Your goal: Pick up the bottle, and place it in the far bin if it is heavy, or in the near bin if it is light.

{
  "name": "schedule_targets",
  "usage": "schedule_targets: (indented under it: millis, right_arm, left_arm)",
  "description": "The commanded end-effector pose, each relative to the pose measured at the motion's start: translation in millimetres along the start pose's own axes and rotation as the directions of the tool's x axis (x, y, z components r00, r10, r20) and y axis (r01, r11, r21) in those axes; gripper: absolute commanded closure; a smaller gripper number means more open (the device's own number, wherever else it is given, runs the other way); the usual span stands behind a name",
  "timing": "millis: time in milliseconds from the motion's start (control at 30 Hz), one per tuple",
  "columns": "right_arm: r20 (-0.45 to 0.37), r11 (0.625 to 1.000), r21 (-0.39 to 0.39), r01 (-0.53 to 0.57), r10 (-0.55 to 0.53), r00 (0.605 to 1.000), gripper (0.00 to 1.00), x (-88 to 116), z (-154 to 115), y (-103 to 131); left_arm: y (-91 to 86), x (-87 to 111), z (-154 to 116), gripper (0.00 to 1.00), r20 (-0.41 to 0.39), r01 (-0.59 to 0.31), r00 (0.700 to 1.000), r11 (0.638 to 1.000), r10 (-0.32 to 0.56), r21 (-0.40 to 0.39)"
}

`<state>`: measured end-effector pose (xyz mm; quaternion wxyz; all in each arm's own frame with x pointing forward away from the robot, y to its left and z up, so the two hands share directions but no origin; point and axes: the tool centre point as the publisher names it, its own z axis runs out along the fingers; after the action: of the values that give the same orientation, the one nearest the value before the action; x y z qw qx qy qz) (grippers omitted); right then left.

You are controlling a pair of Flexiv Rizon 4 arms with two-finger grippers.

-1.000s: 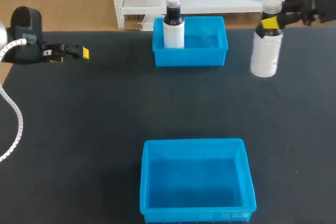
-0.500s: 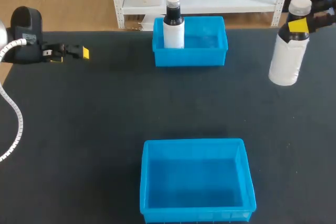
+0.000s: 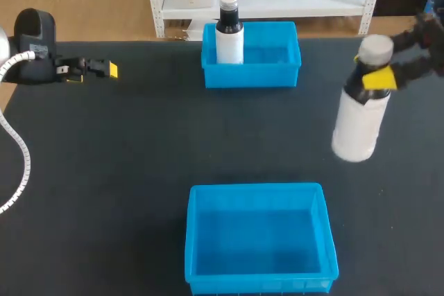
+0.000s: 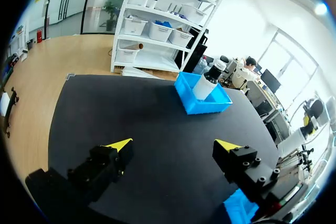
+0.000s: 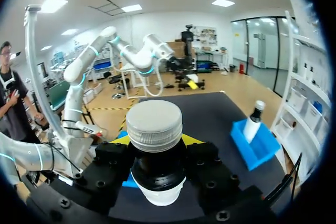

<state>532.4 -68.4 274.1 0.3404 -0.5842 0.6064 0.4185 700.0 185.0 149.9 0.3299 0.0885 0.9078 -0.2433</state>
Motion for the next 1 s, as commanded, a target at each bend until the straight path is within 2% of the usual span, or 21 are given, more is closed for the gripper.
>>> schedule_targets:
  millis: [33,200,400,733,1000]
  right_arm:
    - [0.014,0.995,-0.091,0.035,-0.034,0.999,1.0,-7,22,10]
    - [0.051,0.978,-0.186,0.096,-0.088,0.995,1.0,-19,48,35]
    - [0.085,0.951,-0.271,0.15,-0.132,0.988,1.0,-25,74,52]
    - [0.1,0.888,-0.394,0.238,-0.216,0.971,1.0,-15,121,92]
    - [0.104,0.864,-0.43,0.262,-0.241,0.965,1.0,-6,152,98]
  left_arm:
    - [0.0,0.0,0,0.0,0.0,0.0,1.0,1.0,0.0,0.0]
    - [0.0,0.0,0,0.0,0.0,0.0,1.0,1.0,0.0,0.0]
    - [0.0,0.0,0,0.0,0.0,0.0,1.0,1.0,0.0,0.0]
    - [0.0,0.0,0,0.0,0.0,0.0,1.0,1.0,0.0,0.0]
    - [0.0,0.0,0,0.0,0.0,0.0,1.0,1.0,0.0,0.0]
